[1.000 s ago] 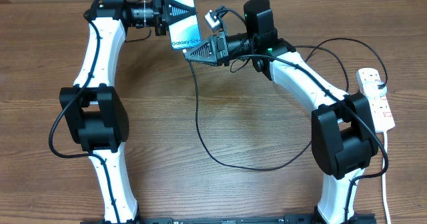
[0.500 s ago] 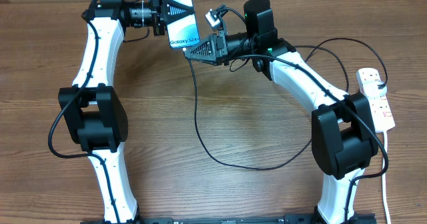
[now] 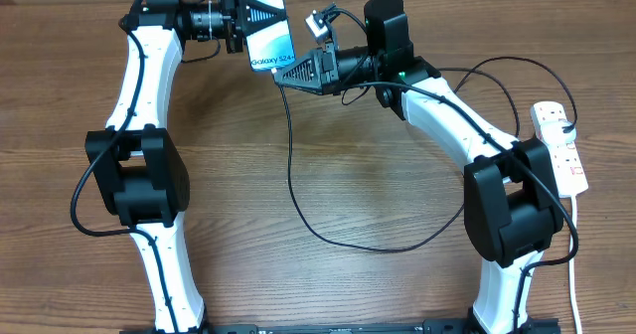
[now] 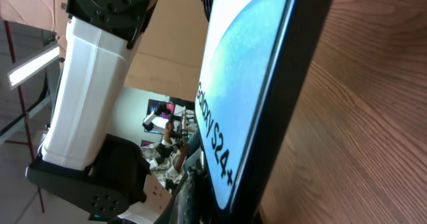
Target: Plug charger to phone and switch on socket
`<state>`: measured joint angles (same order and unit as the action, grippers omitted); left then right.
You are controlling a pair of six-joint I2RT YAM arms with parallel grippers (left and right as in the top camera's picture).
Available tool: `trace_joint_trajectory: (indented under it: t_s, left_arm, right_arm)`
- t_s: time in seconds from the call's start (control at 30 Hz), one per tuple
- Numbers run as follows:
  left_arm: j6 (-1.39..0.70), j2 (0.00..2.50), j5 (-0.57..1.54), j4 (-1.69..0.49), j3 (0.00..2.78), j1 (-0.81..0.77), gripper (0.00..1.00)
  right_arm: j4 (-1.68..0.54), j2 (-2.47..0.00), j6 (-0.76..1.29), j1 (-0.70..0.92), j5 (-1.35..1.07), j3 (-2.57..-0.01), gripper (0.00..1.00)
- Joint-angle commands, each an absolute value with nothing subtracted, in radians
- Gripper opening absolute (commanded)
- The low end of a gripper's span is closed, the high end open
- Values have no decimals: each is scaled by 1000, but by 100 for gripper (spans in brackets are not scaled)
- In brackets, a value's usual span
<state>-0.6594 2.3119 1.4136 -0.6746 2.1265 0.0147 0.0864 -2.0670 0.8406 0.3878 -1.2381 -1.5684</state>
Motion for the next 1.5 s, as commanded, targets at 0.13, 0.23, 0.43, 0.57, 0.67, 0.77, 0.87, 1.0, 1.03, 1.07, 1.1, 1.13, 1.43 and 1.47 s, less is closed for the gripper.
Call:
trace_joint_trajectory:
  t_s: [0.13,0.23,0.43,0.57,0.67,0.77,0.87,1.0,1.03,1.07,1.1,1.13,1.43,1.47]
  left_arm:
    - [-667,2276,1467,-675,2130,2,4]
    - [-667,2276,1467,-675,2130,2,4]
    - [-666,2276,1467,-675,2130,2,4]
    - [-667,2276,1467,-675,2130,2,4]
    - [-666,2276,1467,-675,2130,2,4]
    - [-666,2276,1467,-675,2130,2,4]
    - [-666,2276,1468,-675,2130,2,4]
    - [-666,2276,1467,-675,2130,2,4]
    - [-665,2276,1467,-675,2130,2,4]
    - [-665,2276,1467,-675,2130,2,4]
    - [-665,2276,1467,-675,2130,2,4]
    - [-665,2276,1467,-675,2130,2,4]
    - [-666,2276,1463,-675,2130,2,4]
    - [-665,2276,1463,-675,2130,3,4]
  right_arm:
    - [81,-2040,868,385,-1171,-1573,4]
    - [56,-2040,868,385,-1171,-1573,4]
    - [46,-2040,868,385,-1163,-1573,4]
    - [44,-2040,868,385,-1145,-1573,4]
    - [44,-2040,869,385,-1130,-1573,4]
    - [44,-2040,881,385,-1099,-1573,4]
    - [44,-2040,895,385,-1055,-1573,4]
    - [57,-2040,911,385,-1030,-1573,4]
    - [65,-2040,918,385,-1028,-1573,4]
    - [76,-2040,925,385,-1028,-1573,4]
    - [85,-2040,937,385,-1024,-1573,4]
    - [93,-2040,947,385,-1020,-1573,4]
    - [125,-2040,1021,387,-981,-1573,4]
    - [122,-2040,1021,387,-981,-1573,4]
